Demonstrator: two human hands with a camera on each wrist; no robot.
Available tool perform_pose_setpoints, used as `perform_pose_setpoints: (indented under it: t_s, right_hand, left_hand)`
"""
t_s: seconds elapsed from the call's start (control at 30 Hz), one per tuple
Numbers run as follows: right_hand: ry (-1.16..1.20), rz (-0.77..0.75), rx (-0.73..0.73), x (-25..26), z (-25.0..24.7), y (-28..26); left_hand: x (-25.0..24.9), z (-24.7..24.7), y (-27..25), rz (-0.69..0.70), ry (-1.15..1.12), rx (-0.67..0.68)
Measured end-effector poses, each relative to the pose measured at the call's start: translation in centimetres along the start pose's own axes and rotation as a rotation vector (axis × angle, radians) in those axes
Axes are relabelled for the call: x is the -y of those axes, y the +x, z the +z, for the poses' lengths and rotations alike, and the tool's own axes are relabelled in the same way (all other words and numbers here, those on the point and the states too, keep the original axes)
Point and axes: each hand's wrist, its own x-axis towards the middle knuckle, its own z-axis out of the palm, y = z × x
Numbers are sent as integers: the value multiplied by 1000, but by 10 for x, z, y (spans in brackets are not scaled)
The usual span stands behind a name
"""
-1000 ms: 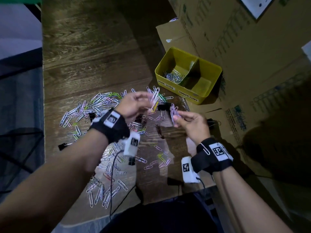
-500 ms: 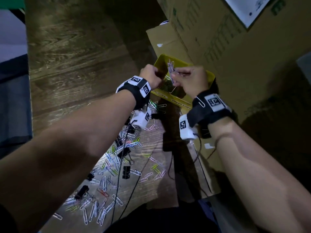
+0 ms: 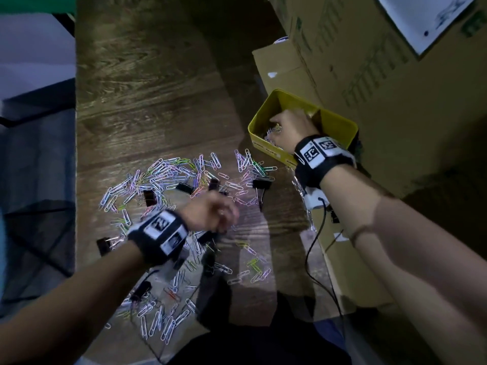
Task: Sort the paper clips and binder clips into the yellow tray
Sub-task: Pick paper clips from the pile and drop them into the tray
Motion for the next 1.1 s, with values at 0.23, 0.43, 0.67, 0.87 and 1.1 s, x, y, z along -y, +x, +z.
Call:
perform_pose_setpoints:
  t_s: [0.23, 0.43, 0.67, 0.87, 1.1]
  right_hand:
    - [150, -226, 103, 20, 27, -70]
    - [-139, -107, 746, 1, 99, -137]
    - [-182, -154, 680, -15, 143, -186]
    - [-42, -103, 428, -22, 154, -203]
    - [-77, -72, 439, -18, 169, -216]
  left_hand:
    - [95, 36, -35, 49, 709, 228]
    - [118, 23, -32, 67, 1044, -86]
    - [128, 60, -51, 301, 937, -291]
    - [142, 115, -36, 308, 1084, -398]
    - [124, 118, -12, 433, 838, -302]
